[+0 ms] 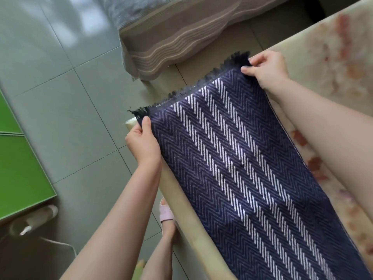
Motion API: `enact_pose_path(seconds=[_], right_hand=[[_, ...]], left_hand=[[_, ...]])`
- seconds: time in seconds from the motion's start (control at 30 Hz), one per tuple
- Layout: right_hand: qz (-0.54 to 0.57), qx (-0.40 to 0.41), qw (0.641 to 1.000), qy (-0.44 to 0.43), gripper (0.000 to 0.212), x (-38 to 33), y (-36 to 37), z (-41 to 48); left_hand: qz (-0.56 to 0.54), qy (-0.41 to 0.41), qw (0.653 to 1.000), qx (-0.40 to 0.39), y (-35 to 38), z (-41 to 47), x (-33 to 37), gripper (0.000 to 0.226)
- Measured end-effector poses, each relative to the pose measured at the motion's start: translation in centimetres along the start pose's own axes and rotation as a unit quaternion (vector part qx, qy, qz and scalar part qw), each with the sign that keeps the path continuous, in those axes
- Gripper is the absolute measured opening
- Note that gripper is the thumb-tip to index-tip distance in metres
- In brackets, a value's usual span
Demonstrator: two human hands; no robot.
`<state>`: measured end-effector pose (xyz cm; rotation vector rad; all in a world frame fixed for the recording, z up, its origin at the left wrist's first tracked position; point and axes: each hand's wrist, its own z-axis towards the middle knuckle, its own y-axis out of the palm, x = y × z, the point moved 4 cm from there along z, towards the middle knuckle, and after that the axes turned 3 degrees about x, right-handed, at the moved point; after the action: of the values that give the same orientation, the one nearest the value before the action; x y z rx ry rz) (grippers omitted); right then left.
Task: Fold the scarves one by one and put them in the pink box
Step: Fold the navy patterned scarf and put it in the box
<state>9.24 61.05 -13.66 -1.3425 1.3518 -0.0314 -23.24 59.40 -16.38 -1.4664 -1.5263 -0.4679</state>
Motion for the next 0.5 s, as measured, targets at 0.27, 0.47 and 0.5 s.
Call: enact_pose_path(seconds=[0.27, 0.47, 0.5], right_hand=[[-0.011, 0.043, 0.999, 0.003, 0.027, 0.0, -0.1, 0.3], [0.036, 0.060, 0.997, 0.032, 0.022, 0.4, 0.1, 0.6], [0.039, 0.066, 0.997, 0.033, 0.023, 0.3, 0.1, 0.7]], left_hand=[[-0.015, -0.048, 0.999, 0.005, 0.2, 0.4, 0.5, 0.014], [0.001, -0.035, 0.999, 0.023, 0.0, 1.0, 0.3, 0.021], [0.002, -0.031, 0.999, 0.024, 0.0, 1.2, 0.1, 0.023]])
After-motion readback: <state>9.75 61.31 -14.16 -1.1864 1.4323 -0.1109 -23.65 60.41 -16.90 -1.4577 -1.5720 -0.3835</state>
